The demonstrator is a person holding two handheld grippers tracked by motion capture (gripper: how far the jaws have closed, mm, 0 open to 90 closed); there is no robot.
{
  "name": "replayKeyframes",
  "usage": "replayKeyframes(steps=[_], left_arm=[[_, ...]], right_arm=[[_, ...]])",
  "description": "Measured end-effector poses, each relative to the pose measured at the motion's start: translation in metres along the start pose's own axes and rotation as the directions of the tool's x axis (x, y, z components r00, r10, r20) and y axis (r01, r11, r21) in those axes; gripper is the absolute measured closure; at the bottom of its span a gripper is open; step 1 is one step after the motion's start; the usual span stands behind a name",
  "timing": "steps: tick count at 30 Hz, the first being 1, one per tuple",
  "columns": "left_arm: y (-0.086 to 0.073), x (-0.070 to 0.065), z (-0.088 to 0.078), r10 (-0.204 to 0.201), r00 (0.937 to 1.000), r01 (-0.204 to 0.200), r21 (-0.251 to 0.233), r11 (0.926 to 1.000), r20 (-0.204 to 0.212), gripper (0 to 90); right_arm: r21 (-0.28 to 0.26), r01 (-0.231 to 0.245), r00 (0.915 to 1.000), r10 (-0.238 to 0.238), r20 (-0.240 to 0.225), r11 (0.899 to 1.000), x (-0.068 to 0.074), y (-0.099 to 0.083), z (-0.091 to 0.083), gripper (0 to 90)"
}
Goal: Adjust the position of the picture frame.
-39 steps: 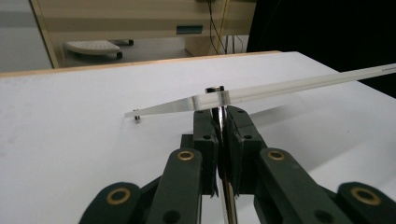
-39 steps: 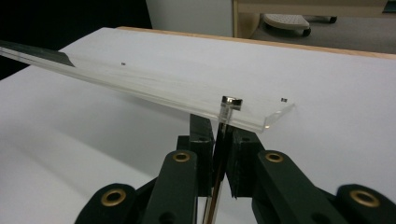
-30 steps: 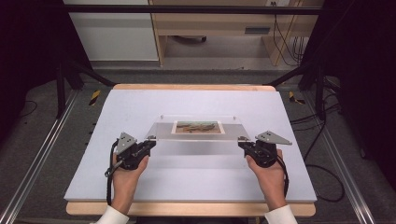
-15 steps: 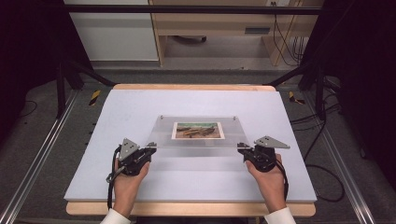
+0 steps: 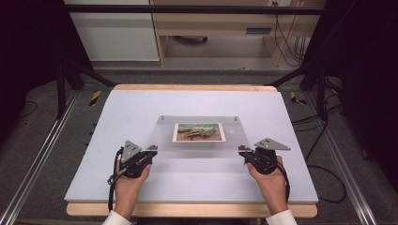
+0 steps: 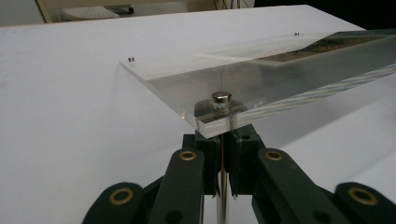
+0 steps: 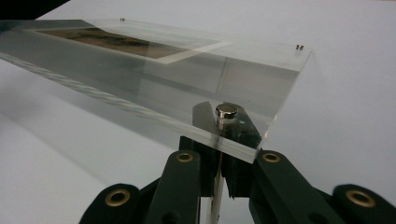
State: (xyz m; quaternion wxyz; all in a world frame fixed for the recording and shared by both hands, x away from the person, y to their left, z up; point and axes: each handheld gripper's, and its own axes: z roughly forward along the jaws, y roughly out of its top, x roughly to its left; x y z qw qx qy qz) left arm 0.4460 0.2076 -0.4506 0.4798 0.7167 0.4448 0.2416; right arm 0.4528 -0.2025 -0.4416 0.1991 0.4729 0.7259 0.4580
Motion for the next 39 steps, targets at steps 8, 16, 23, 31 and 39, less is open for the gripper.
replayKeyframes(steps=[8,16,23,31,39], left_arm=[[-0.001,0.000,0.000,0.005,1.0000,-0.005,0.010,0.9999,0.001,83.3],[-0.003,-0.001,0.001,0.008,1.0000,-0.008,0.022,0.9997,-0.002,83.3],[-0.008,-0.002,0.002,0.000,1.0000,0.000,0.037,0.9993,-0.003,83.2],[-0.011,-0.003,0.004,-0.005,1.0000,0.005,0.050,0.9987,0.000,83.2],[-0.012,-0.004,0.005,-0.005,1.0000,0.005,0.061,0.9981,0.002,83.1]], right_arm=[[0.007,0.003,1.0000,-0.003,0.002,1.000,0.000,-0.001,0.000,84.3],[0.015,0.007,0.9999,-0.007,0.008,1.000,0.000,-0.002,0.001,84.4],[0.039,0.000,0.9999,-0.001,0.012,0.999,0.001,-0.006,0.002,84.5],[0.055,0.002,0.9998,-0.003,0.018,0.998,0.000,-0.009,0.003,84.5],[0.063,-0.003,0.9996,0.001,0.027,0.998,0.000,-0.011,0.004,84.4]])
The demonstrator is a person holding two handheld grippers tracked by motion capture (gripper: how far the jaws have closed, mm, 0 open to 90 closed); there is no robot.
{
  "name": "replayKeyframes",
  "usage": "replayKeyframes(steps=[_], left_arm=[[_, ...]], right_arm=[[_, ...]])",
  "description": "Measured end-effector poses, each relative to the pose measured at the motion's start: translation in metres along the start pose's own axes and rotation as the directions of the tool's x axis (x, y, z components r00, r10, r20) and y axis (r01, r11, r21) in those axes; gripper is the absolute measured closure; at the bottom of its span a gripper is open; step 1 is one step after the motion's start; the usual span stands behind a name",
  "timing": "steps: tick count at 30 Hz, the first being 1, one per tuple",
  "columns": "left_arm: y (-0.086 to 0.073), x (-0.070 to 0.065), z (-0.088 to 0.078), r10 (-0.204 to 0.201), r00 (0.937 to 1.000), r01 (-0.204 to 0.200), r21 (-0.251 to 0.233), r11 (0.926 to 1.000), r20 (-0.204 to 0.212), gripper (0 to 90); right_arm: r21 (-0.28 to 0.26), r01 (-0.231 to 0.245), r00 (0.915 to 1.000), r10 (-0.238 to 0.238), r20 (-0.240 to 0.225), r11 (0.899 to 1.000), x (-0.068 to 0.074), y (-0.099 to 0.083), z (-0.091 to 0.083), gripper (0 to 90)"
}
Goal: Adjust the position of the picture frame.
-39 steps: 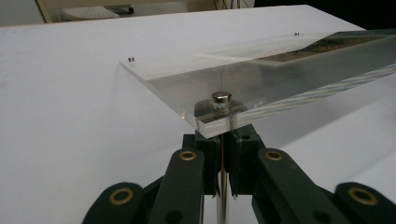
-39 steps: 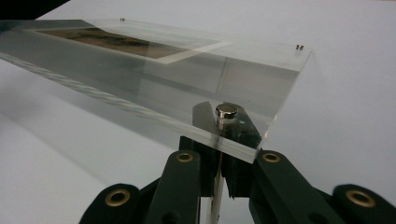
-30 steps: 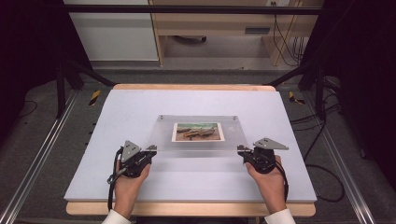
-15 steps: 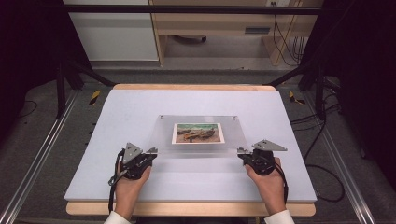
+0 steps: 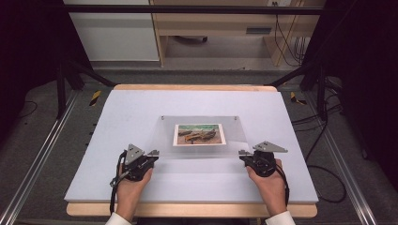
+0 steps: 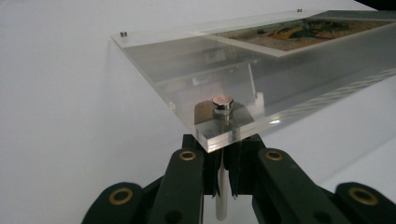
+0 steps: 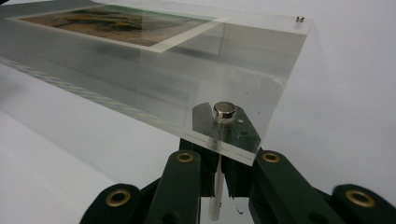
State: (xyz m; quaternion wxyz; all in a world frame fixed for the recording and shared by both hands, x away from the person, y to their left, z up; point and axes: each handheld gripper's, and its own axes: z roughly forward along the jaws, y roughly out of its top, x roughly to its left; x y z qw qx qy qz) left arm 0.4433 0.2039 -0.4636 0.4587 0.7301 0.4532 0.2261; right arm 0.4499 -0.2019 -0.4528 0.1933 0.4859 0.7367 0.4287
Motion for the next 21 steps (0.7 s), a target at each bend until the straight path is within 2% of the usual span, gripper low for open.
replayKeyframes(steps=[10,21], left_arm=[[-0.0045,-0.0010,0.0031,0.002,1.0000,-0.002,0.024,0.9997,-0.002,83.2],[-0.0045,0.0005,0.0037,-0.006,1.0000,0.006,0.025,0.9997,0.000,83.3]], right_arm=[[0.024,-0.001,0.9998,0.001,0.019,1.000,0.0004,-0.0052,0.0021,84.1],[0.031,0.002,0.9999,-0.003,0.013,1.000,0.0003,-0.0074,0.0028,84.7]])
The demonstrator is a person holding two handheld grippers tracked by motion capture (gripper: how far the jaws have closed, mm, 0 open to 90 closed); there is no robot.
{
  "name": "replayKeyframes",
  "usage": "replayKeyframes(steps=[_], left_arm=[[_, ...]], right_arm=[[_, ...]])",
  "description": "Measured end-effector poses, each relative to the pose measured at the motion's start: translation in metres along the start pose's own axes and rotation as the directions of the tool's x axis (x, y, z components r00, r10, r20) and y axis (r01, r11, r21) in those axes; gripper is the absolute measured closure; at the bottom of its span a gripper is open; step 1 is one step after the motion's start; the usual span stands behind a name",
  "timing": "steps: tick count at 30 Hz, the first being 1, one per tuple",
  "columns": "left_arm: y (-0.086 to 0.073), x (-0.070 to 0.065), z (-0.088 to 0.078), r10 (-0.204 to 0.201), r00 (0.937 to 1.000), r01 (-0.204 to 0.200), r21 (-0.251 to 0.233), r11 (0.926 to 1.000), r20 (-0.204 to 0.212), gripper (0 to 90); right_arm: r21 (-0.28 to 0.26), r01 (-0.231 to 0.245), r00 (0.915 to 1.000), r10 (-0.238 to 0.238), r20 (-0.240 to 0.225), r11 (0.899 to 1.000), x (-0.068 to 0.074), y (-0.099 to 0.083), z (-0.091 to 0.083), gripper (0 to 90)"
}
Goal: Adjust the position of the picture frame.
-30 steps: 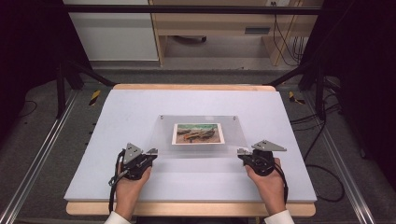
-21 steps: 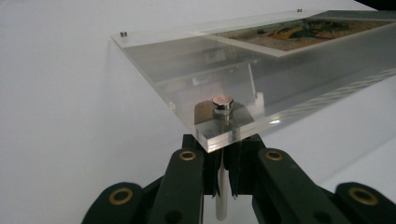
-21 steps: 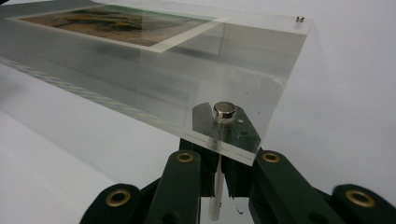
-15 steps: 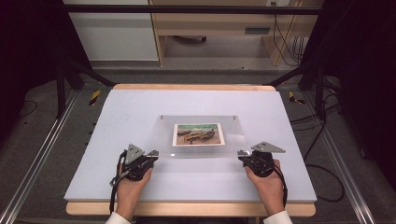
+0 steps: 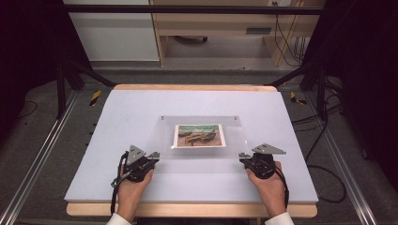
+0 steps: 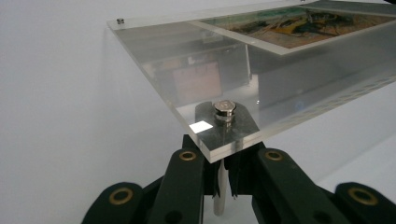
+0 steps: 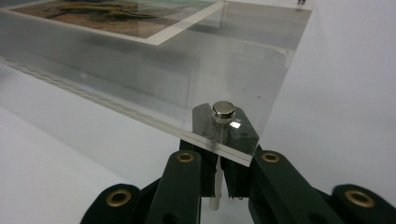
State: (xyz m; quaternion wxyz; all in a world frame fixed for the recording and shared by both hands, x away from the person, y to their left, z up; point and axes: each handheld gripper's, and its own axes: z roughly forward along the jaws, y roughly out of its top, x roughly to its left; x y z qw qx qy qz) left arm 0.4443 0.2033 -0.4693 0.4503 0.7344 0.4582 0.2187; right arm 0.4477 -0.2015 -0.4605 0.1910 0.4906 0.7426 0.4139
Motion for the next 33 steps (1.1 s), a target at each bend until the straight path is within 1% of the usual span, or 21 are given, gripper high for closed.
replayKeyframes(steps=[4,8,12,14,17,33], left_arm=[[-0.0002,0.0021,0.0001,-0.003,1.0000,0.003,0.001,1.0000,-0.002,83.3],[-0.0024,0.0031,0.0019,-0.009,1.0000,0.009,0.012,0.9999,-0.003,83.0],[-0.0040,0.0034,0.0033,-0.012,0.9999,0.012,0.019,0.9997,-0.005,82.9],[-0.0049,0.0037,0.0039,-0.012,0.9999,0.012,0.025,0.9996,-0.007,82.8],[-0.0054,0.0043,0.0048,-0.018,0.9998,0.018,0.022,0.9996,-0.007,82.7],[-0.0061,0.0038,0.0057,-0.013,0.9999,0.013,0.027,0.9996,-0.006,83.1]], right_arm=[[0.002,0.000,0.9999,0.000,-0.012,1.000,0.0014,-0.0001,-0.0002,84.8],[0.022,0.008,0.9999,-0.007,-0.015,1.000,0.0019,-0.0016,0.0018,84.8],[0.039,0.004,0.9999,-0.003,-0.016,0.999,0.0026,-0.0028,0.0028,84.7],[0.047,0.011,0.9998,-0.010,-0.015,0.999,0.0023,-0.0035,0.0039,84.7],[0.056,0.013,0.9998,-0.012,-0.016,0.998,0.0027,-0.0043,0.0047,84.6],[0.058,0.015,0.9997,-0.014,-0.022,0.998,0.0020,-0.0046,0.0057,84.6]])
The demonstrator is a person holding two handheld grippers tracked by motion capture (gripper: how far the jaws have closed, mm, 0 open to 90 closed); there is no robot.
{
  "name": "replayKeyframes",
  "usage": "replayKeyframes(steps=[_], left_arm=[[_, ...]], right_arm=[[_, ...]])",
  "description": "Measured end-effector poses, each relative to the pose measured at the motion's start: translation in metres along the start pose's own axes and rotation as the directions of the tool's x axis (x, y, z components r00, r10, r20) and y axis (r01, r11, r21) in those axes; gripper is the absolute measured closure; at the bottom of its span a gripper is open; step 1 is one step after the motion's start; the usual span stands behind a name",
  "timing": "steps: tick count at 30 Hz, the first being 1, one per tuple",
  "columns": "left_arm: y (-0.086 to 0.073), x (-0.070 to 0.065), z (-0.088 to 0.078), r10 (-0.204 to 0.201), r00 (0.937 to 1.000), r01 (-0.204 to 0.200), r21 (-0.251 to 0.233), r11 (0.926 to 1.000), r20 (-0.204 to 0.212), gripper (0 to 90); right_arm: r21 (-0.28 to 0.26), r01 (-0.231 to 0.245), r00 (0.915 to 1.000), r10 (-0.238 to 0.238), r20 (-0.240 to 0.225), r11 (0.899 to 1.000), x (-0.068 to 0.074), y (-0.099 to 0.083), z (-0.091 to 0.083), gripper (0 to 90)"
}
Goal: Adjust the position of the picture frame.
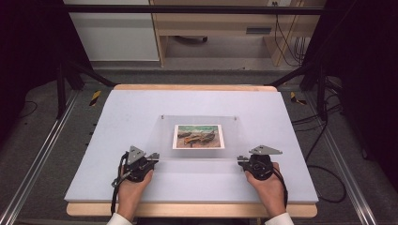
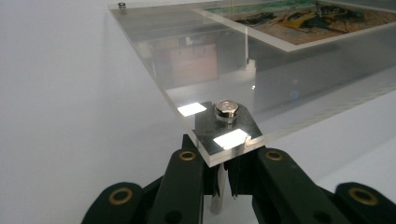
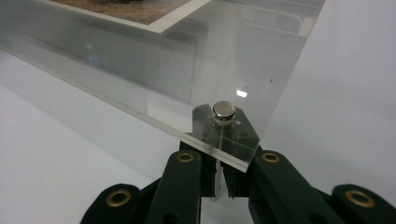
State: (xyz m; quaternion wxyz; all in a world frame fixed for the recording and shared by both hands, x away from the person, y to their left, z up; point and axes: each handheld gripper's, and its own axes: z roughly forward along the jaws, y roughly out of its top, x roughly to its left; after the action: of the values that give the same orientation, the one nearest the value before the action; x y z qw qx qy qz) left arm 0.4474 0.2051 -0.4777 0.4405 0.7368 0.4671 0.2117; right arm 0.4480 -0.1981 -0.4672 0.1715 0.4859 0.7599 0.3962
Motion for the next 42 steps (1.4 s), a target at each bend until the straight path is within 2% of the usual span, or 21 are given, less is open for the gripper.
replayKeyframes(steps=[9,12,14,15,17,18,20,23,24,25,27,28,30,31,33,35,37,40,42], left_arm=[[0.001,0.001,0.001,-0.001,1.0000,0.001,0.002,1.0000,0.009,83.2],[0.002,0.001,-0.001,0.001,0.9998,-0.001,0.008,1.0000,0.017,80.2],[0.003,0.000,-0.002,0.017,0.9996,-0.018,0.023,0.9996,0.024,74.7],[0.004,0.000,-0.001,0.022,0.9986,-0.024,0.041,0.9989,0.049,70.8],[0.005,-0.003,-0.002,0.050,0.9973,-0.054,0.073,0.9958,0.054,61.0],[0.004,-0.004,-0.003,0.070,0.9957,-0.075,0.097,0.9925,0.061,50.0],[0.003,-0.005,-0.005,0.091,0.9926,-0.100,0.123,0.9873,0.080,46.7],[0.004,-0.005,-0.008,0.072,0.9905,-0.086,0.124,0.9885,0.117,35.6],[0.005,-0.004,-0.010,0.068,0.9902,-0.082,0.115,0.9899,0.122,33.4],[0.007,-0.002,-0.011,0.062,0.9900,-0.076,0.109,0.9911,0.127,28.9],[0.011,0.003,-0.015,0.038,0.9903,-0.050,0.087,0.9949,0.134,27.4],[0.013,0.006,-0.018,0.030,0.9902,-0.040,0.072,0.9966,0.136,25.7],[0.019,0.011,-0.025,0.013,0.9915,-0.014,0.005,0.9999,0.129,24.7],[0.022,0.014,-0.028,0.006,0.9913,-0.002,-0.029,0.9996,0.132,24.7],[0.029,0.018,-0.032,-0.014,0.9896,0.024,-0.067,0.9975,0.143,24.7],[0.032,0.022,-0.028,-0.037,0.9869,0.048,-0.068,0.9965,0.157,24.7],[0.033,0.026,-0.021,-0.079,0.9817,0.090,-0.057,0.9943,0.174,24.7],[0.033,0.030,-0.007,-0.101,0.9800,0.107,-0.031,0.9937,0.172,24.7],[0.033,0.032,-0.001,-0.124,0.9748,0.130,-0.018,0.9914,0.185,24.7]], right_arm=[[0.000,0.001,1.0000,-0.001,-0.001,1.000,-0.001,0.000,0.000,84.6],[0.006,-0.012,0.9999,0.012,-0.008,1.000,-0.002,0.000,0.000,81.9],[0.010,-0.020,0.9996,0.020,-0.018,1.000,-0.003,0.000,-0.002,75.0],[0.012,-0.025,0.9994,0.026,-0.022,1.000,-0.003,0.000,-0.003,71.1],[-0.003,-0.031,0.9991,0.031,-0.028,1.000,-0.004,-0.001,-0.007,59.5],[-0.008,-0.035,0.9990,0.035,-0.028,0.999,-0.004,-0.001,-0.009,53.5],[0.000,-0.034,0.9988,0.034,-0.036,0.999,-0.005,-0.003,-0.014,45.5],[-0.011,-0.040,0.9985,0.039,-0.038,0.999,-0.008,-0.006,-0.020,33.1],[-0.026,-0.046,0.9983,0.045,-0.036,0.999,-0.008,-0.005,-0.022,31.2],[-0.058,-0.055,0.9979,0.053,-0.038,0.997,-0.008,-0.002,-0.027,24.9],[-0.076,-0.043,0.9985,0.041,-0.037,0.996,-0.009,0.000,-0.029,23.1],[-0.098,-0.038,0.9987,0.034,-0.038,0.995,-0.009,0.003,-0.031,20.1],[-0.118,-0.030,0.9986,0.025,-0.046,0.993,-0.008,0.008,-0.034,16.8],[-0.132,-0.021,0.9988,0.014,-0.048,0.991,-0.007,0.010,-0.034,16.3],[-0.152,-0.019,0.9984,0.011,-0.055,0.988,-0.007,0.016,-0.033,16.3],[-0.145,-0.030,0.9980,0.022,-0.059,0.989,-0.008,0.024,-0.026,17.9],[-0.125,-0.039,0.9979,0.033,-0.056,0.991,-0.011,0.030,-0.017,18.7],[-0.087,-0.060,0.9967,0.055,-0.060,0.994,-0.016,0.036,-0.002,19.8],[-0.069,-0.068,0.9956,0.063,-0.070,0.995,-0.017,0.038,0.004,19.9]])
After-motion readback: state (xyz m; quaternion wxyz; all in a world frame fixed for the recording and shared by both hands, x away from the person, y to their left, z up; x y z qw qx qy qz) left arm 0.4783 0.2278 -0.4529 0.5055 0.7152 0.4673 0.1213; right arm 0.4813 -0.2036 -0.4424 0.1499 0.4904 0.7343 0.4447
